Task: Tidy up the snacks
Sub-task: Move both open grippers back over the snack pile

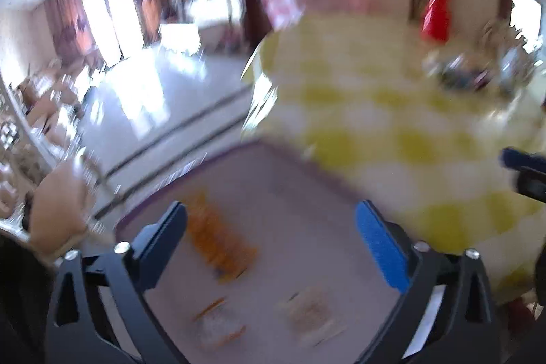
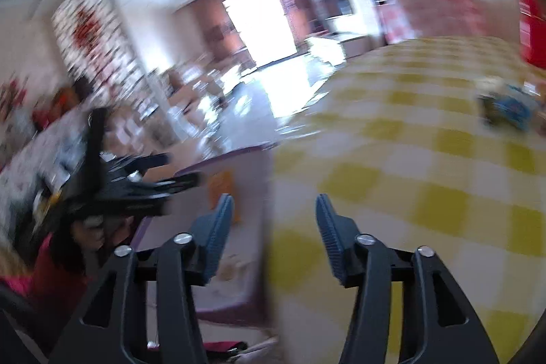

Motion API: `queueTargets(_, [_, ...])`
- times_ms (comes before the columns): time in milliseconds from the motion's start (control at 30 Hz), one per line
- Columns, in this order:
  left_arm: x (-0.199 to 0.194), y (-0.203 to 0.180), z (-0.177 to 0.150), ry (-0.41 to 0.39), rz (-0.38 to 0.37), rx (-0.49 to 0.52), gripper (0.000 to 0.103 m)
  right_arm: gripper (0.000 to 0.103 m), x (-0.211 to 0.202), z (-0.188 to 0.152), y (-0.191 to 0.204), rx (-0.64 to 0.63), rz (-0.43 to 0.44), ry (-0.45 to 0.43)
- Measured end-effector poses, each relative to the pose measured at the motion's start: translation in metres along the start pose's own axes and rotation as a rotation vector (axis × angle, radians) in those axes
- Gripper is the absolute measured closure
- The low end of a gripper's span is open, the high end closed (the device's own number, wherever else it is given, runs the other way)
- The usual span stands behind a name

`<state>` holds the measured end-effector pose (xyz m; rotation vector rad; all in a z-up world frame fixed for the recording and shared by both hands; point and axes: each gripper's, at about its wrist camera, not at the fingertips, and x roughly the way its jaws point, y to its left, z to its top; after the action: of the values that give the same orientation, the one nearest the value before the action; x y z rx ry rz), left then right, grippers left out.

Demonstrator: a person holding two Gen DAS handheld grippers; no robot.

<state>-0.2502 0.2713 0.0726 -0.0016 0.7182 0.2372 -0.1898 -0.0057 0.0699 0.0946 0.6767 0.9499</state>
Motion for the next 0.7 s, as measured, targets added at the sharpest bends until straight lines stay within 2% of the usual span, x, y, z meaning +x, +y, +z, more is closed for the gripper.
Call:
queueTargets(100, [-0.013,-0.028,0.008,-0.088,-0.065,0.011,0.002,0.032,-0.021,0.002,-0.038,0.037,-0.107,-0.052])
queueTargets(133, [-0.013,-0.037,0.011,-0.087,-0.088,0.016,0.002,0.023,-0.028,0.002,-0.048,0.05,-0.128,-0.068])
queueTargets(167, [-0.013,-0.05,0.016,-0.08,-0.127,0.022,0.002,0.021,-0.036,0.002,-0.058,0.064,-0.144,-0.083])
queueTargets(367, [0.002,-0.122,0.046,-0.062,-0.292,-0.012,0.002,0.018,-0.09,-0.004,-0.129,0.199,-0.328,-0.142])
queueTargets(467, [0.026,-0.156,0.056,0.0,-0.37,-0.062,0.002,0.018,-0.113,-0.012,-0.161,0.291,-0.389,-0.178])
queueTargets(500, [0.043,-0.172,0.062,0.046,-0.395,-0.098,0.002,0.018,-0.12,-0.016,-0.174,0.33,-0.405,-0.198])
queueTargets(600, [0.08,-0.208,0.074,0.134,-0.431,-0.128,0.002,0.018,-0.137,-0.021,-0.206,0.407,-0.485,-0.21])
queueTargets(700, [0.107,-0.252,0.088,0.142,-0.411,-0.123,0.002,0.018,-0.144,-0.015,-0.239,0.437,-0.559,-0.199])
